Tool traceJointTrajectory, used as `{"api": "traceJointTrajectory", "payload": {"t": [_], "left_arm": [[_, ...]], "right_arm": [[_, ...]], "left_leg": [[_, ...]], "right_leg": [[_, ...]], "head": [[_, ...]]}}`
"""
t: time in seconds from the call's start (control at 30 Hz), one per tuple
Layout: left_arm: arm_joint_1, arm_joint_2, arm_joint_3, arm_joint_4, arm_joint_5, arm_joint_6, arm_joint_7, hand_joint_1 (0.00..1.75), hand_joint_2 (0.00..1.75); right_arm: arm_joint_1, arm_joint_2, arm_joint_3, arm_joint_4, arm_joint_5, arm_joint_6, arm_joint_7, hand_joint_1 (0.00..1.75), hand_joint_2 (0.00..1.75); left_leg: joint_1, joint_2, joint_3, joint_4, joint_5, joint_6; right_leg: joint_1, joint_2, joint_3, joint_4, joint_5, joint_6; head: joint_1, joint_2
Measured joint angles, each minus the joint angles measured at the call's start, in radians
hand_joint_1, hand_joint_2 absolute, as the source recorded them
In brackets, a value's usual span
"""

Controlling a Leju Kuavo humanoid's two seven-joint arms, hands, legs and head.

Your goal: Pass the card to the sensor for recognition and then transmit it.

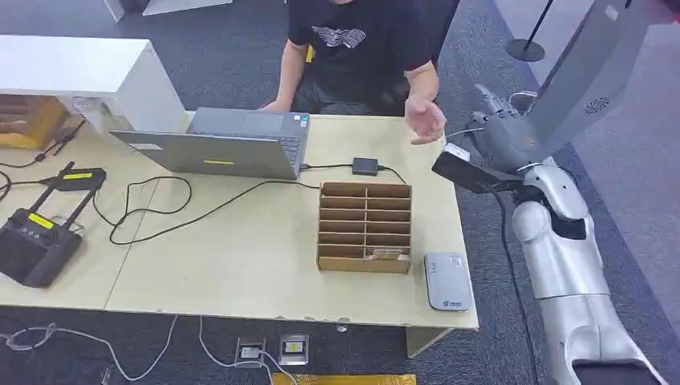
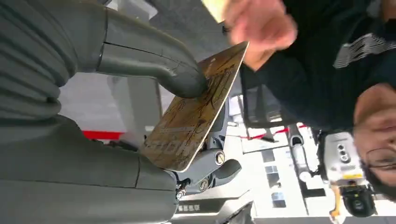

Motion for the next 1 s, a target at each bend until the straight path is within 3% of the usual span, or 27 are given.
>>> {"api": "traceJointTrajectory", "payload": {"t": [0.53, 0.57, 0.6, 0.63, 1.0], "left_arm": [[0.003, -0.002, -0.021, 0.0, 0.014, -0.002, 0.002, 0.0, 0.0], [0.003, -0.002, -0.021, 0.0, 0.014, -0.002, 0.002, 0.0, 0.0], [0.003, -0.002, -0.022, 0.0, 0.014, -0.002, 0.002, 0.0, 0.0], [0.003, -0.002, -0.022, 0.0, 0.015, -0.002, 0.002, 0.0, 0.0], [0.004, -0.002, -0.025, 0.0, 0.028, 0.005, 0.005, 0.0, 0.0]], "right_arm": [[-0.062, 0.084, 0.038, 0.167, 0.009, -0.024, -0.014, 1.73, 1.75], [-0.069, 0.088, 0.041, 0.179, 0.009, -0.028, -0.015, 0.58, 1.75], [-0.073, 0.089, 0.043, 0.188, 0.009, -0.032, -0.016, 0.07, 1.75], [-0.076, 0.09, 0.044, 0.197, 0.009, -0.036, -0.017, 0.0, 0.0], [-0.084, 0.09, 0.051, 0.231, -0.026, -0.05, -0.032, 0.0, 0.0]], "left_leg": [[0.0, 0.0, 0.0, 0.0, 0.0, 0.0], [0.0, 0.0, 0.0, 0.0, 0.0, 0.0], [0.0, 0.0, 0.0, 0.0, 0.0, 0.0], [0.0, 0.0, 0.0, 0.0, 0.0, 0.0], [0.0, 0.0, 0.001, 0.001, 0.0, 0.0]], "right_leg": [[0.0, 0.0, 0.0, 0.0, 0.0, 0.0], [0.0, 0.0, 0.0, 0.0, 0.0, 0.0], [0.0, 0.0, 0.0, 0.0, 0.0, 0.0], [0.0, 0.0, 0.0, 0.0, 0.0, 0.0], [0.0, 0.001, 0.0, 0.0, 0.0, 0.0]], "head": [[0.0, 0.0], [0.0, 0.0], [0.0, 0.0], [0.001, 0.0], [0.001, 0.0]]}}
